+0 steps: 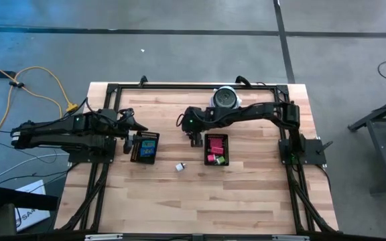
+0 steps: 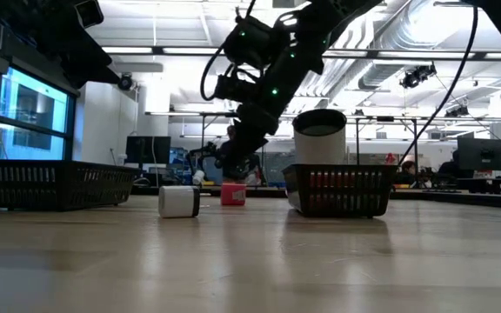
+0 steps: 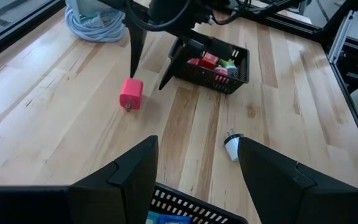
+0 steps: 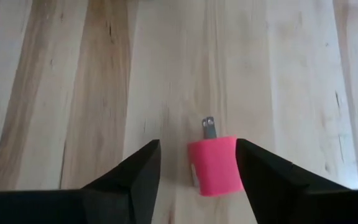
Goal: Pick & Place Office items
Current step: Put the pink charger adapter into the right black bin
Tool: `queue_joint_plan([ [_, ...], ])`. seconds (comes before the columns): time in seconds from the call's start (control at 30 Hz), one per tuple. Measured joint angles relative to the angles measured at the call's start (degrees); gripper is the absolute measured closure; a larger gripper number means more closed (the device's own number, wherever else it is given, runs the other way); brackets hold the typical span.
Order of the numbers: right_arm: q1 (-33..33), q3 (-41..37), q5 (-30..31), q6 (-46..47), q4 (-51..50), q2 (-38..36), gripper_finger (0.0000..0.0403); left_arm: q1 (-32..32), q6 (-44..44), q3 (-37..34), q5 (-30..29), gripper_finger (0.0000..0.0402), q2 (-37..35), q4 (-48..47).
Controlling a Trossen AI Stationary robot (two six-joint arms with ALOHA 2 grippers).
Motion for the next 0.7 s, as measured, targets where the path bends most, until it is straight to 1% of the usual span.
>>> queue_joint_plan([
  [0.3,-0.08,0.0,0.16,0.15,-0.47,0.21,0.0167,0.0,-0.01,0.01,0.0,0.0186,-0.02,0.02],
  [0.47,-1.0,0.02,0.02,2.71,-1.44,0.6,0.0163,0.0,-0.01,0.02,0.0,0.0186,-0.01,0.02],
  [0.7,-2.02,0.02,0.02,2.37,-1.5,0.83,0.0163,0.0,-0.01,0.02,0.0,0.0186,0.0,0.01],
])
